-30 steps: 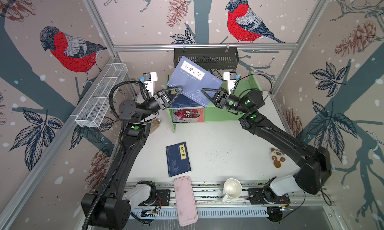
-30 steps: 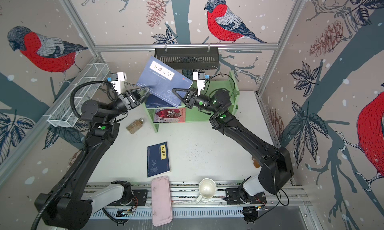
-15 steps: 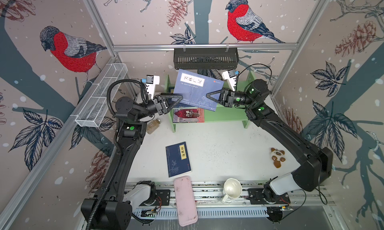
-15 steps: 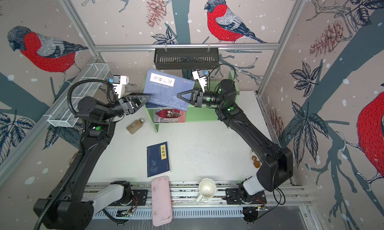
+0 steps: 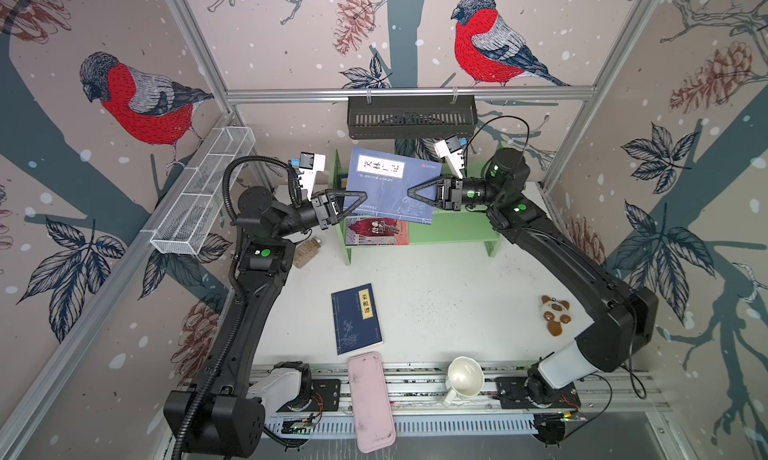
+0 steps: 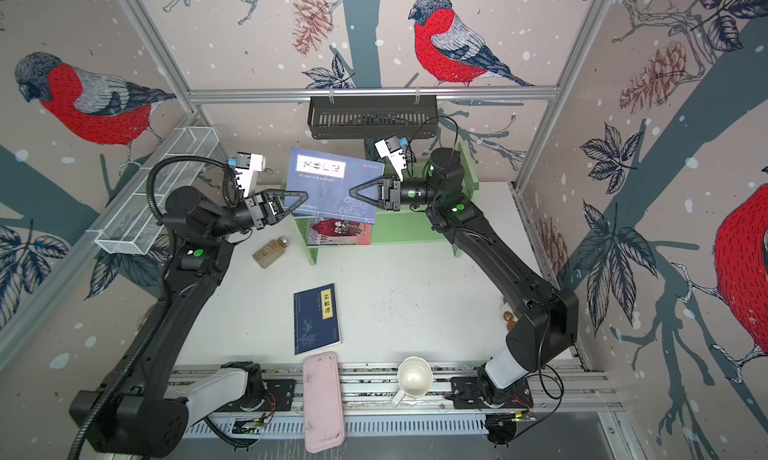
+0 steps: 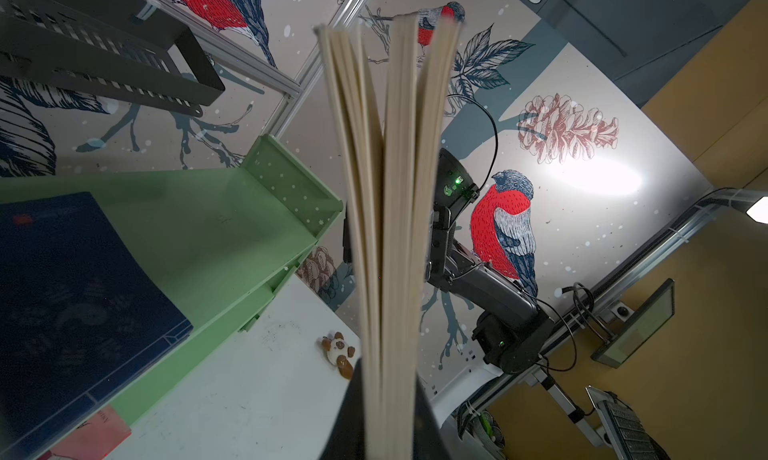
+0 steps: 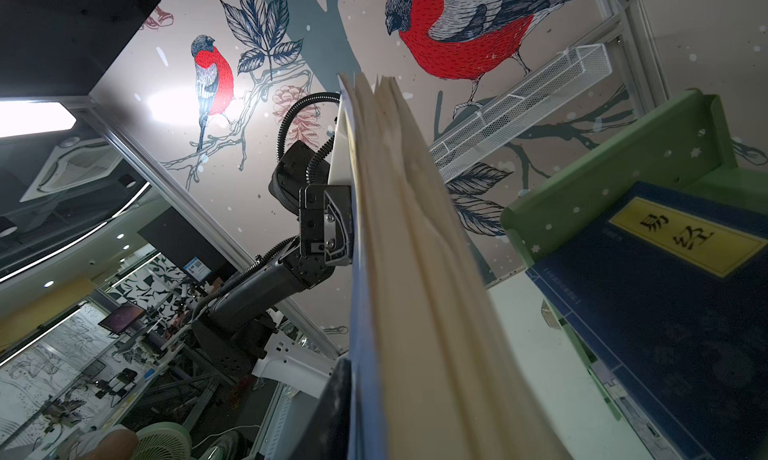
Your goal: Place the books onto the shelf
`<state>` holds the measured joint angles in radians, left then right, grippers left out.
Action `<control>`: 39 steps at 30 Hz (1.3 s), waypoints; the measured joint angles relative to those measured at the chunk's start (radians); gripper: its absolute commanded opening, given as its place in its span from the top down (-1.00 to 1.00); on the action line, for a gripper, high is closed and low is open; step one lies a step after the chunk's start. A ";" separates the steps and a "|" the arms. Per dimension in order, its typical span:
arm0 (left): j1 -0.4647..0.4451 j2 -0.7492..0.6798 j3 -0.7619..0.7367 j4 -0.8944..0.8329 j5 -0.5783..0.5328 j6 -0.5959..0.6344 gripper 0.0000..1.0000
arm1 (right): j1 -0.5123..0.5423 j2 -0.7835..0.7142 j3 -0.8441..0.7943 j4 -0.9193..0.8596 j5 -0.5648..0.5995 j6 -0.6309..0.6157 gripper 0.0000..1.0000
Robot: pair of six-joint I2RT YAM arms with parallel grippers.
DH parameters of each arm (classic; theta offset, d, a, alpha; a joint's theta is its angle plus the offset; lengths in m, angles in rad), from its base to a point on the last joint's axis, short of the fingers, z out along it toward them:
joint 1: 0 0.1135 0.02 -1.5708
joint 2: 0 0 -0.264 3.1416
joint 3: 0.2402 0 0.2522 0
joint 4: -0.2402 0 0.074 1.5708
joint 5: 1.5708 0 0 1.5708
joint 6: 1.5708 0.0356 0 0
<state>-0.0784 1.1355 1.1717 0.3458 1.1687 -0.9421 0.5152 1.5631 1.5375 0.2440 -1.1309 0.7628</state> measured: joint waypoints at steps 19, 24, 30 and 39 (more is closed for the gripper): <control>0.013 0.017 0.030 -0.180 -0.147 0.112 1.00 | -0.013 -0.032 -0.236 0.313 0.136 0.230 0.87; 0.013 0.018 0.030 -0.220 -0.177 0.139 0.78 | -0.013 -0.015 -0.214 0.301 0.136 0.230 0.97; 0.023 0.023 0.071 -0.353 -0.238 0.232 -0.39 | -0.025 0.005 -0.130 0.212 0.118 0.199 0.98; 0.035 -0.008 0.356 -0.640 -0.468 0.537 -0.65 | -0.080 0.077 0.019 -0.021 0.085 0.094 0.98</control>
<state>-0.0437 1.1275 1.5276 -0.2947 0.7006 -0.4046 0.4351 1.6398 1.5562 0.2230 -1.0462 0.8566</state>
